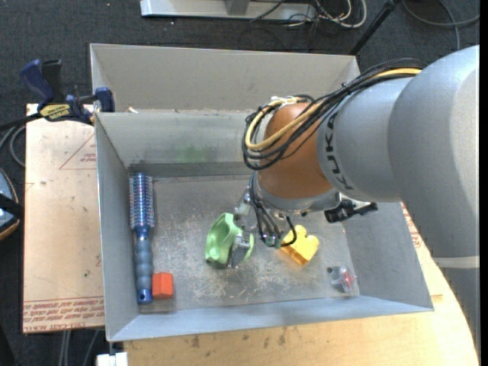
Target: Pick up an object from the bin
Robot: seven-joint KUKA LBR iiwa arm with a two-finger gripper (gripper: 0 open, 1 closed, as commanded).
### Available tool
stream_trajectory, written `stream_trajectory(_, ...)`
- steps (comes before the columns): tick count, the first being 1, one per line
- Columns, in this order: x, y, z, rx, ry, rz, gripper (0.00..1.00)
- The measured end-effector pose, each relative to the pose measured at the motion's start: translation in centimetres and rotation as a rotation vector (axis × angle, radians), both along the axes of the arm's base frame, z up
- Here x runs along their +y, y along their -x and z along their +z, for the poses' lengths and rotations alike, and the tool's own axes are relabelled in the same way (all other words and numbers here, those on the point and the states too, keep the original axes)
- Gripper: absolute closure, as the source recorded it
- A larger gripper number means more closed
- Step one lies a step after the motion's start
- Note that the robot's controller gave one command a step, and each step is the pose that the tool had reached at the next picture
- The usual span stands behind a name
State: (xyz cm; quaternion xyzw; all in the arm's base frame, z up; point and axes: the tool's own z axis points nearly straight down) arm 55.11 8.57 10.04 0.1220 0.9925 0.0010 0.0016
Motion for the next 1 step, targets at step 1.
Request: stream_trajectory(1,0.69,-2.30,0.03,0.001,0.000,-0.101,0.00)
